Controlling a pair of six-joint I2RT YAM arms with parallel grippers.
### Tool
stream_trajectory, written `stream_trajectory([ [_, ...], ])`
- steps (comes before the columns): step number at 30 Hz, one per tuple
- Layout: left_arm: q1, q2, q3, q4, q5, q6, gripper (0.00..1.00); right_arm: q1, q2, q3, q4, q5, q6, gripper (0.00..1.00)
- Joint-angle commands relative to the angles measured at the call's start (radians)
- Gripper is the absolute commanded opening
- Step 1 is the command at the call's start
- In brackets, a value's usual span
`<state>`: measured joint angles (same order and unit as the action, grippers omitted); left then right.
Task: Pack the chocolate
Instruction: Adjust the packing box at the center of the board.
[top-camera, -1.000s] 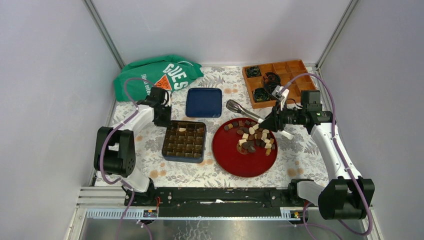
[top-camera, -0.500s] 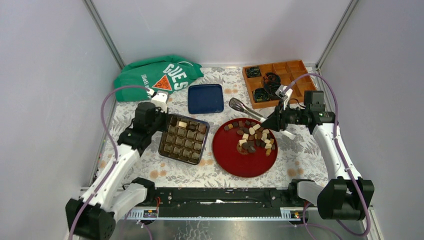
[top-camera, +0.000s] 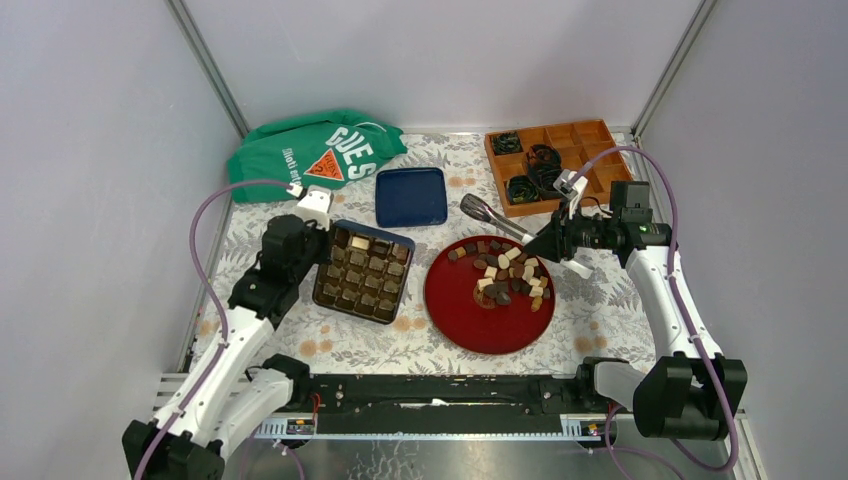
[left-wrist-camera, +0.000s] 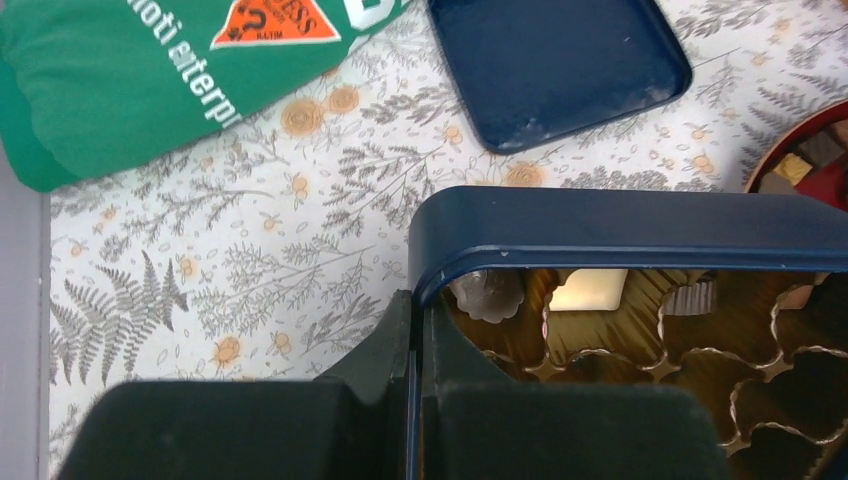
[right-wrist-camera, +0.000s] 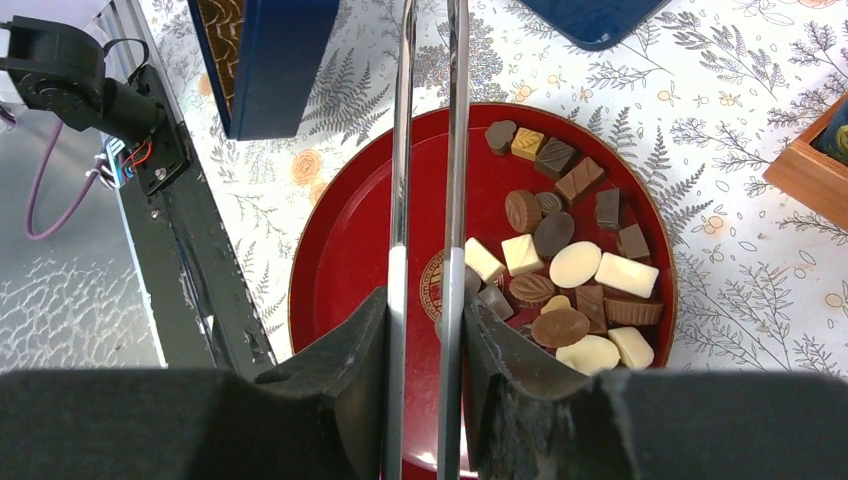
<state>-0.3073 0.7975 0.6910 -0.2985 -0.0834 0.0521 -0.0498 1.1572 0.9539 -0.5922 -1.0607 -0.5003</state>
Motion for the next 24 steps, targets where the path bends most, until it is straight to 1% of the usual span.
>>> stream_trajectory([
  [1,-0.001,0.091,0.075,-0.009,-0.090,-0.082,0.00,-0.009,-0.007,0.006,0.027,-0.049,-0.006,0.35],
  [3,0.011,0.187,0.125,-0.100,-0.104,-0.128,0.00,-0.010,-0.006,0.005,0.028,-0.048,-0.006,0.35],
  [6,0.065,0.323,0.181,-0.190,-0.046,-0.183,0.00,-0.011,-0.005,0.004,0.027,-0.048,-0.005,0.35],
  [11,0.164,0.476,0.220,-0.220,0.076,-0.226,0.00,-0.013,-0.008,0.003,0.026,-0.046,-0.009,0.35],
  [14,0.189,0.565,0.241,-0.233,0.157,-0.237,0.00,-0.013,-0.006,0.003,0.025,-0.046,-0.011,0.35],
  [19,0.210,0.689,0.266,-0.244,0.231,-0.256,0.00,-0.013,-0.004,0.003,0.019,-0.044,-0.018,0.35],
  [20,0.213,0.708,0.272,-0.248,0.238,-0.259,0.04,-0.013,-0.004,0.003,0.016,-0.043,-0.021,0.35],
  [22,0.217,0.735,0.285,-0.258,0.240,-0.260,0.14,-0.013,-0.001,0.006,0.001,-0.029,-0.041,0.35],
  [24,0.222,0.740,0.290,-0.262,0.233,-0.261,0.22,-0.013,0.003,0.016,-0.029,0.014,-0.084,0.35],
])
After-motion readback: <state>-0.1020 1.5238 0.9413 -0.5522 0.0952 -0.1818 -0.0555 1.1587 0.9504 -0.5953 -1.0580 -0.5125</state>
